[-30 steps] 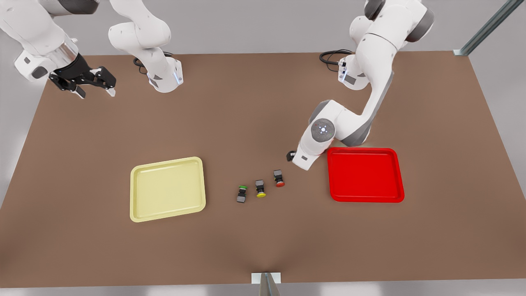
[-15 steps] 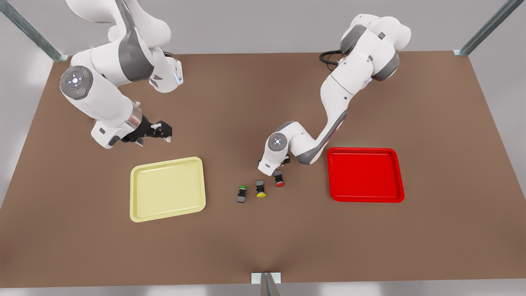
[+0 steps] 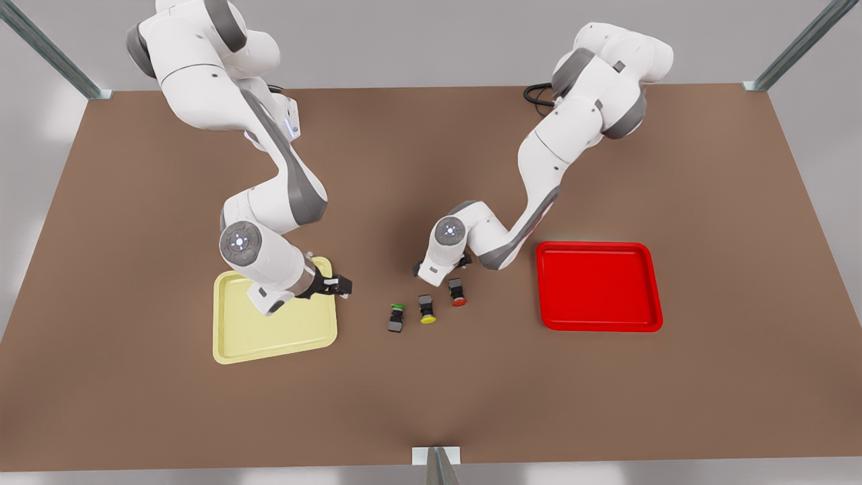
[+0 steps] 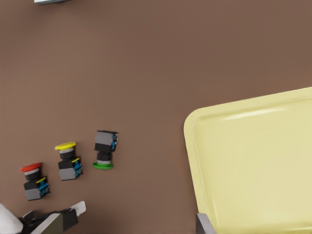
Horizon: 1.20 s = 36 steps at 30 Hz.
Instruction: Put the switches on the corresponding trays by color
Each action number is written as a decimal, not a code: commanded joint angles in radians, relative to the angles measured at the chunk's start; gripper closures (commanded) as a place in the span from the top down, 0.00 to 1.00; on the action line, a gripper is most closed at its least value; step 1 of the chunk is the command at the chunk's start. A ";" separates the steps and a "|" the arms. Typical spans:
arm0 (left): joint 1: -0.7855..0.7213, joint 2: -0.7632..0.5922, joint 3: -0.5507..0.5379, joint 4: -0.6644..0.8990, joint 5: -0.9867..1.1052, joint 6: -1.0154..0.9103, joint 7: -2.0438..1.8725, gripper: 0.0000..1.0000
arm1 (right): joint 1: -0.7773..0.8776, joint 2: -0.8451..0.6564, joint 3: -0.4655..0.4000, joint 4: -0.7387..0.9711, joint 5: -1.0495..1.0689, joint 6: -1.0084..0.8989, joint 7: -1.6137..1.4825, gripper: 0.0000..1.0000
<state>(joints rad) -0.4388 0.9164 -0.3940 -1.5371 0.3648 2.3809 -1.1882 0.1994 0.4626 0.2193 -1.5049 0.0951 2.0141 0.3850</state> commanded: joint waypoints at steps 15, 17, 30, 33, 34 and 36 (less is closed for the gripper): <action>0.035 -0.137 0.023 -0.011 0.082 -0.092 0.015 1.00 | 0.000 0.010 0.000 0.006 0.000 0.017 -0.002 1.00; 0.127 -0.289 0.030 -0.034 -0.001 -0.289 0.051 1.00 | 0.000 0.011 0.000 0.008 0.000 0.020 -0.002 1.00; 0.101 -0.189 0.076 -0.103 0.043 -0.026 0.335 1.00 | -0.002 0.008 0.000 -0.009 -0.018 0.025 -0.002 1.00; 0.065 -0.169 0.076 -0.066 0.045 -0.020 0.277 1.00 | -0.002 0.002 -0.002 -0.018 -0.020 0.025 -0.002 1.00; 0.046 -0.152 0.076 -0.037 0.045 -0.029 0.257 1.00 | -0.002 0.001 -0.002 -0.018 -0.025 0.025 -0.002 1.00; 0.034 -0.142 0.076 -0.023 0.045 -0.029 0.234 1.00 | -0.002 0.001 -0.002 -0.017 -0.026 0.025 -0.002 1.00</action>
<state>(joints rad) -0.4155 0.7817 -0.3175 -1.5525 0.4042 2.3515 -0.9676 0.1979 0.4633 0.2178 -1.5232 0.0691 2.0387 0.3835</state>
